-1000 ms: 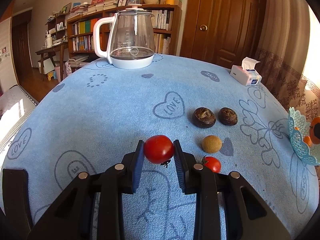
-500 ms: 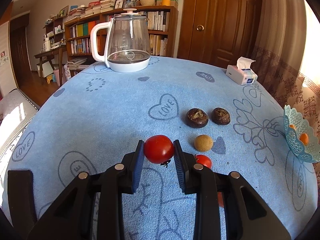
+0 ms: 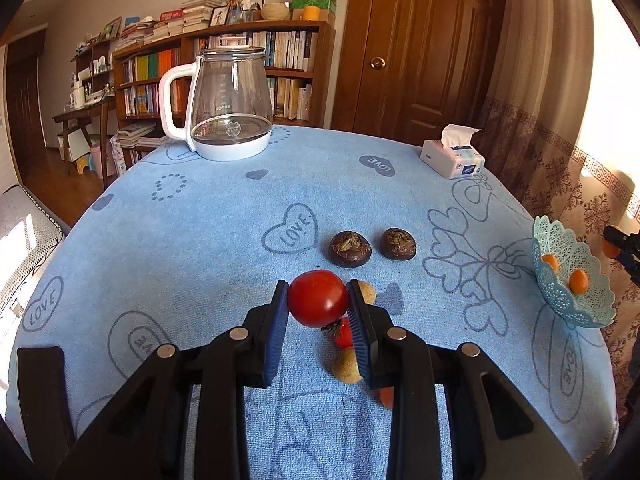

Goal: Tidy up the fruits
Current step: 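Carry the orange into the green basket and open the right tool while the left holds the tomato, then carry the red tomato into the green basket and open the left tool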

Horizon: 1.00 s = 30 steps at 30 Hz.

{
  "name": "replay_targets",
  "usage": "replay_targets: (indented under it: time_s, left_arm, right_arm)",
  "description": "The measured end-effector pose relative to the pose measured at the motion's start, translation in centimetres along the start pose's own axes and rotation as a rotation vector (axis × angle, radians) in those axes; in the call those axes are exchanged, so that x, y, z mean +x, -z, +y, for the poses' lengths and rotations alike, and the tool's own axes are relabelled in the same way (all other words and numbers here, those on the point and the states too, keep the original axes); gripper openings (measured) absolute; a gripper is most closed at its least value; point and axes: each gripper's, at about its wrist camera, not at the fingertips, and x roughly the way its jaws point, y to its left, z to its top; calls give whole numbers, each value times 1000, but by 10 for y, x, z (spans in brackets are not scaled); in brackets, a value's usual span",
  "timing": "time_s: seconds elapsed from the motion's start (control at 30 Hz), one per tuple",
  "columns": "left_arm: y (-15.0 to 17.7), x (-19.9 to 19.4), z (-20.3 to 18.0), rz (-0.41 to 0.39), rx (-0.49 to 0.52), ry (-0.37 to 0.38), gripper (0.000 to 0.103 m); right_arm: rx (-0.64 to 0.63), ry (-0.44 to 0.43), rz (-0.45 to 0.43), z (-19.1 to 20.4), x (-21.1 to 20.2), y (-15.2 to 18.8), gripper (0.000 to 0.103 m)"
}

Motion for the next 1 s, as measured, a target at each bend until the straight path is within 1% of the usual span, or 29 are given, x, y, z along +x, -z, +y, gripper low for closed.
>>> replay_targets:
  time_s: [0.27, 0.43, 0.53, 0.67, 0.7, 0.73, 0.97, 1.0]
  left_arm:
    - [-4, -9, -16, -12, 30, 24, 30]
    - [-4, -9, -24, -8, 46, 34, 30]
    - [-4, -9, -27, -6, 53, 40, 30]
    - [-4, -7, -29, -1, 58, 46, 30]
    - [-4, -7, -30, 1, 59, 49, 30]
    - [-4, -7, -31, 4, 60, 53, 30]
    - [-6, -6, -49, 3, 99, 82, 30]
    - [-6, -6, -54, 1, 108, 89, 30]
  right_arm:
    - [68, 85, 92, -28, 30, 8, 41]
    - [61, 115, 128, -29, 43, 15, 41]
    - [57, 125, 132, -28, 45, 17, 41]
    - [66, 132, 109, -29, 41, 15, 43]
    - [73, 130, 101, -30, 40, 14, 49]
    - [79, 130, 90, -30, 37, 14, 53]
    - [119, 121, 20, -33, 21, 7, 53]
    - [126, 121, 6, -34, 18, 6, 55]
